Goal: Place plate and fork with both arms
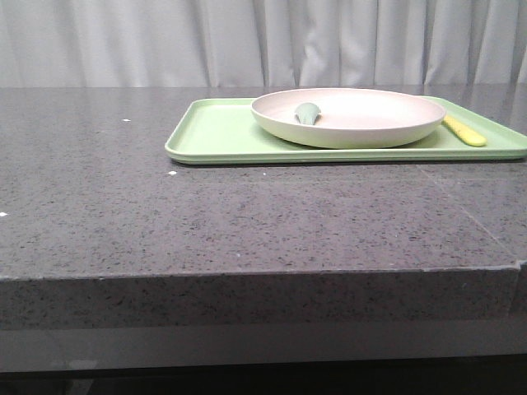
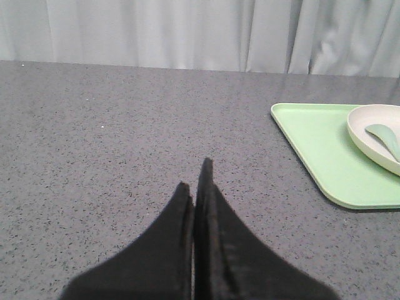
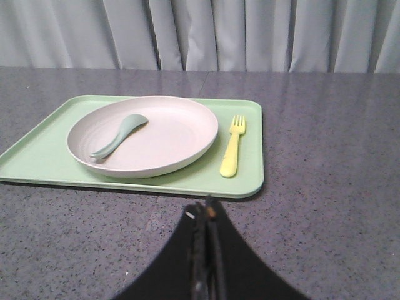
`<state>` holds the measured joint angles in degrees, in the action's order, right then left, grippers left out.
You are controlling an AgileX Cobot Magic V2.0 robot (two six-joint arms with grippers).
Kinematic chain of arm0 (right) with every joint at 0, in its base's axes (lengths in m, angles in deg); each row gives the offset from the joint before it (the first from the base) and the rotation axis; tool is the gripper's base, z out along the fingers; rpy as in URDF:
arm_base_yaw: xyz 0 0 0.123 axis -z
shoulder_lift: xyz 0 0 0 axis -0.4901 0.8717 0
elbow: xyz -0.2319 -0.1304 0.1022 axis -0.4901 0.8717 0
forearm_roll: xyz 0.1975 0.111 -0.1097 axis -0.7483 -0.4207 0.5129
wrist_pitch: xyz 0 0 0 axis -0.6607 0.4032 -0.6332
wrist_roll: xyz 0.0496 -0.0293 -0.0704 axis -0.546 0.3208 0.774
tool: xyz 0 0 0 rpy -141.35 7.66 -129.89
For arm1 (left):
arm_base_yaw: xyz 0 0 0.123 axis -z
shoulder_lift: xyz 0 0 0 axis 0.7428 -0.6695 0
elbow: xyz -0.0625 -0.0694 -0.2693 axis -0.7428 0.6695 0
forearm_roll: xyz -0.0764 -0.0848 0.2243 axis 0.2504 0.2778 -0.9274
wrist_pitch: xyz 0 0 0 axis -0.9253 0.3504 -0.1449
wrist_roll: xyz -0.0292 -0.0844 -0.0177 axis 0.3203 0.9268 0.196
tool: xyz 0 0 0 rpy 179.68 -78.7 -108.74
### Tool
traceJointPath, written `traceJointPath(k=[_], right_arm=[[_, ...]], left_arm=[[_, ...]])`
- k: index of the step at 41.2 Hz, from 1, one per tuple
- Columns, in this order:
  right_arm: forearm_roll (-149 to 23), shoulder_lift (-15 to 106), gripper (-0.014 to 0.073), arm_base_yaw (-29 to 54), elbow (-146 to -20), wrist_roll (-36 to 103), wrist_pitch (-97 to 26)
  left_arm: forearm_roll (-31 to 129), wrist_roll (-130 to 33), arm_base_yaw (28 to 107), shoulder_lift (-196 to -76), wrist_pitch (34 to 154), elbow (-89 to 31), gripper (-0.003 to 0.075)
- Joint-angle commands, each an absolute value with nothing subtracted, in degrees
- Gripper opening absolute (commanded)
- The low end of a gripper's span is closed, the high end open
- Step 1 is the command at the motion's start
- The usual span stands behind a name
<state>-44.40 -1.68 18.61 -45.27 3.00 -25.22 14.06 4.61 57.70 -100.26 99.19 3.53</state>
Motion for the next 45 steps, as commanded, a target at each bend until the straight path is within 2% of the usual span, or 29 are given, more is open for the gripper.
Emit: traceJointPath(k=[1, 45], right_arm=[[-43.5, -1.2, -0.0117, 18.6, -46.7, 3.5, -30.6], [-43.5, -1.2, -0.0117, 18.6, -46.7, 3.5, -30.6]], left_arm=[[13.9, 4.7, 57.6, -100.6, 94.4, 1.8, -0.0018], [12.7, 4.7, 57.6, -100.6, 94.4, 1.8, -0.0018]])
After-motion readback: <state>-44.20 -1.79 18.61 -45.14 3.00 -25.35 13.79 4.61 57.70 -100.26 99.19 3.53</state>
